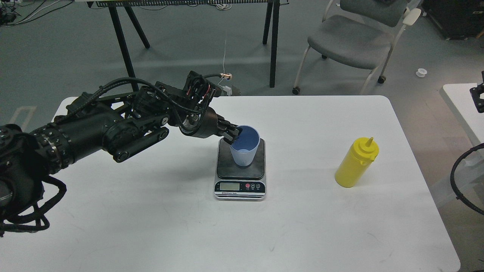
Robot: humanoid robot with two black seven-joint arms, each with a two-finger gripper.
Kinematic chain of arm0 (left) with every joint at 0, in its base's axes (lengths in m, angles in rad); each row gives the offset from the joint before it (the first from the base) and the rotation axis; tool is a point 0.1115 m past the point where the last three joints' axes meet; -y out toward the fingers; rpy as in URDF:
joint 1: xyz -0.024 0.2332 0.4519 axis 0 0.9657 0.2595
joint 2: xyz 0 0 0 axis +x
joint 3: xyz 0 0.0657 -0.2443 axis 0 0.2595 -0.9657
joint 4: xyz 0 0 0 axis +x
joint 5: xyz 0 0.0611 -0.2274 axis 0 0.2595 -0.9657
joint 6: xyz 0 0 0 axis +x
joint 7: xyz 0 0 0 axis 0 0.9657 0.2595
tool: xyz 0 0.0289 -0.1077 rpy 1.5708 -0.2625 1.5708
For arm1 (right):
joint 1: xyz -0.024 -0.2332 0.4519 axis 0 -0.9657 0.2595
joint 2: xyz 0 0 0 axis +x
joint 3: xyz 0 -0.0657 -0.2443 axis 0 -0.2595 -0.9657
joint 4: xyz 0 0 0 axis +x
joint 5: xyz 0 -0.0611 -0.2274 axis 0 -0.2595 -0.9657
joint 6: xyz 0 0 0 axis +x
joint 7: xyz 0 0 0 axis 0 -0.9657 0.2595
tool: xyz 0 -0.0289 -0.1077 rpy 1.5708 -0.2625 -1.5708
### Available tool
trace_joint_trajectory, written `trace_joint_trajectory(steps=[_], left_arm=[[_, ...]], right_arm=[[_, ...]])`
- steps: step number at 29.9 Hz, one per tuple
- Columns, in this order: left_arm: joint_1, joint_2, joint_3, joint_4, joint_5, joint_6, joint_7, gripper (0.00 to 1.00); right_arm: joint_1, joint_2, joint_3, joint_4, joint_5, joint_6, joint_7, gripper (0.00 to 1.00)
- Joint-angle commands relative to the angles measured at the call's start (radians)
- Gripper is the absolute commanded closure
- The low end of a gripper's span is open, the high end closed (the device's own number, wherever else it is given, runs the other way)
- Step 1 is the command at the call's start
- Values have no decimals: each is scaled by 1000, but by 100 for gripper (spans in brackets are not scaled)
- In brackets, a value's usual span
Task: Pour seasoning into cup on scale with both arms
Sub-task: 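Open the left gripper, release the cup, and withdraw the left arm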
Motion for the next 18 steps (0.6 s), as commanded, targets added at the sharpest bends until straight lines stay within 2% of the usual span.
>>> trace_joint_trajectory(steps=[1,4,7,13,18], left_arm=[[0,1,-12,-6,-15,0,-3,44],[-2,12,-18,-6,-78,7,-2,36],[-14,21,-36,-6,-205,30,-3,24],[-75,79,-70,-6,-603,26,-3,13],[-97,102,-120,21,-973,34,-8,1]], right_arm=[[-6,-2,0,1,0,0,-2,0],[-9,-3,0,1,0,0,-2,0],[-14,-15,0,1,0,0,-3,0],[-41,-34,-2,6,2,0,-11,0],[-193,-103,0,168,60,0,-11,0]])
